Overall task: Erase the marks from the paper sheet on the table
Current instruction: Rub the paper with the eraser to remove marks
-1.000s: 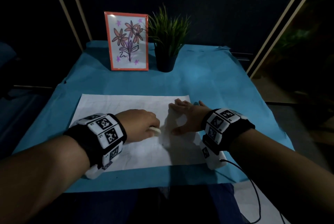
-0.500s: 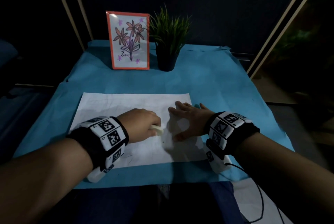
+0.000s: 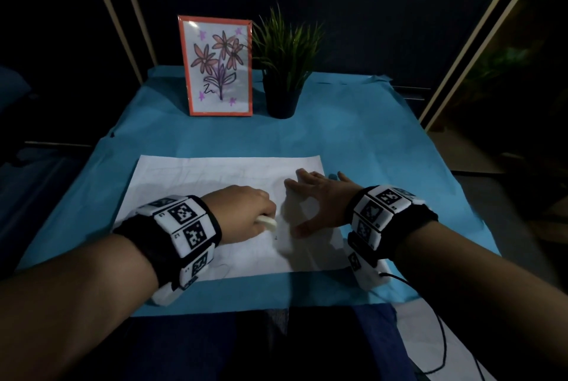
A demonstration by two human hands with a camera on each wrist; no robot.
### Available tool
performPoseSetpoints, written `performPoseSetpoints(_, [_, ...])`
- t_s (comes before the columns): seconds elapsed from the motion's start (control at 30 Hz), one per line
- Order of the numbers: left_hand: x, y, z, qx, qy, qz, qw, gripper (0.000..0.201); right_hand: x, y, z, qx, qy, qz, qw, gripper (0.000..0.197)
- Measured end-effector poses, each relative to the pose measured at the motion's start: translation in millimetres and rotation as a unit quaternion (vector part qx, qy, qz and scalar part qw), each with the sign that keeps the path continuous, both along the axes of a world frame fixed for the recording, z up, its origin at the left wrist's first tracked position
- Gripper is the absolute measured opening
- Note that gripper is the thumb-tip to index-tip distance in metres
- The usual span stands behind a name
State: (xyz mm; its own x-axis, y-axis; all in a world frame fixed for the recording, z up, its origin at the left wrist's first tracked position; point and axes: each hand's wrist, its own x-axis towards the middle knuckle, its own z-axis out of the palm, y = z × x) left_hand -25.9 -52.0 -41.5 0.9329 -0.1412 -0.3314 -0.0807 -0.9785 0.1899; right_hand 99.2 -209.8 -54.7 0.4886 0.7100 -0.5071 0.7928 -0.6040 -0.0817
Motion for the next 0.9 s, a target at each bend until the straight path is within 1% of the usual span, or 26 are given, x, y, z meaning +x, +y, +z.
performPoseSetpoints(0.1, [-3, 0, 3, 0.005, 0.020, -0.017, 1.000, 0.021, 0, 0, -1, 0.000, -0.003, -0.001, 1.000, 0.104])
performPoseSetpoints(0.23, [-2, -1, -1, 0.011, -0.014, 0.013, 1.000, 0.020, 1, -1, 0, 0.000, -0.001, -0.004, 1.000, 0.104])
performPoseSetpoints(0.3, [-3, -1, -1, 0.009, -0.002, -0.007, 1.000, 0.018, 0, 0, 0, -0.001, 0.000, -0.004, 1.000, 0.104])
performPoseSetpoints(0.4, [-6, 1, 0, 0.012, 0.016, -0.035, 0.999, 0.022, 0, 0, 0, -0.003, -0.002, -0.004, 1.000, 0.104])
performPoseSetpoints(0.53, [-6, 4, -1, 0.006, -0.009, 0.002, 1.000, 0.021, 0, 0, 1, -0.001, 0.000, -0.008, 1.000, 0.104])
performPoseSetpoints(0.7, [-14, -3, 1, 0.010, 0.017, -0.054, 0.998, 0.024, 0, -1, -1, -0.002, -0.002, -0.005, 1.000, 0.105])
performPoseSetpoints(0.83, [-11, -4, 1, 0.040, -0.027, -0.022, 0.999, 0.023, 0, 0, 0, 0.002, -0.005, -0.003, 1.000, 0.105])
performPoseSetpoints(0.9, [-10, -6, 1, 0.042, -0.033, -0.025, 0.998, 0.023, 1, 1, -1, 0.001, -0.004, -0.005, 1.000, 0.105])
